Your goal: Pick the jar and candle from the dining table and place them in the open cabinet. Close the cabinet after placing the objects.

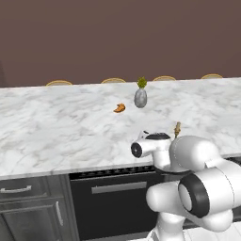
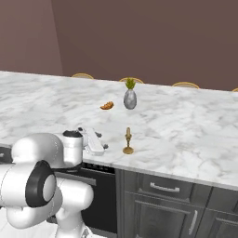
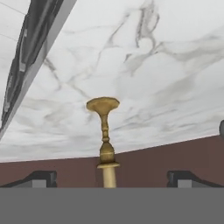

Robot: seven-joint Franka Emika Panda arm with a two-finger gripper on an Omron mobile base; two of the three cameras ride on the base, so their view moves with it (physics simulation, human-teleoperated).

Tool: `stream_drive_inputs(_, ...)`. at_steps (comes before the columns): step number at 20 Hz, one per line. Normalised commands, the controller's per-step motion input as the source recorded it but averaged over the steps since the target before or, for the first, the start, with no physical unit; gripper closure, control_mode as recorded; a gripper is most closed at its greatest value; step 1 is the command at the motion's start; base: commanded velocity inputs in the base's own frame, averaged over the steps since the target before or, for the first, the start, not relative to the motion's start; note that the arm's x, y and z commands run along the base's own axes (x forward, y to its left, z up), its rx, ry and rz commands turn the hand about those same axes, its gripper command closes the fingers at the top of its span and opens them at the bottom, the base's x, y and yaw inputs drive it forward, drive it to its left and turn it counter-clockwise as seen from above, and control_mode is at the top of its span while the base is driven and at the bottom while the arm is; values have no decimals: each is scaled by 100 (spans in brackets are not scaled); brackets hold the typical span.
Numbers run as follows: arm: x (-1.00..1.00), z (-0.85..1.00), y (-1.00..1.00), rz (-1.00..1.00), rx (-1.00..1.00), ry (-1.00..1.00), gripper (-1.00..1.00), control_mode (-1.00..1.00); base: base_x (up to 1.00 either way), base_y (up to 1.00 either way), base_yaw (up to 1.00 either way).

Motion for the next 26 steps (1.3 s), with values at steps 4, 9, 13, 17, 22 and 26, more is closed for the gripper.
stream_drive_inputs(4, 0, -2, 0, 4, -1, -3, -100, -100, 0, 0, 0)
stream_drive_inputs(9, -12, 0, -13, 1, 0, -1, -100, -100, 0, 0, 0)
stream_drive_inputs(13, -12, 0, -31, -5, 0, 0, -100, -100, 0, 0, 0)
stream_drive_inputs(17, 0, 0, -31, -4, 0, 0, -100, -100, 0, 0, 0)
stream_drive_inputs(22, 0, 0, -27, -3, 0, 0, -100, -100, 0, 0, 0)
stream_drive_inputs(26, 2, -4, -20, 0, 0, 0, -100, -100, 0, 0, 0)
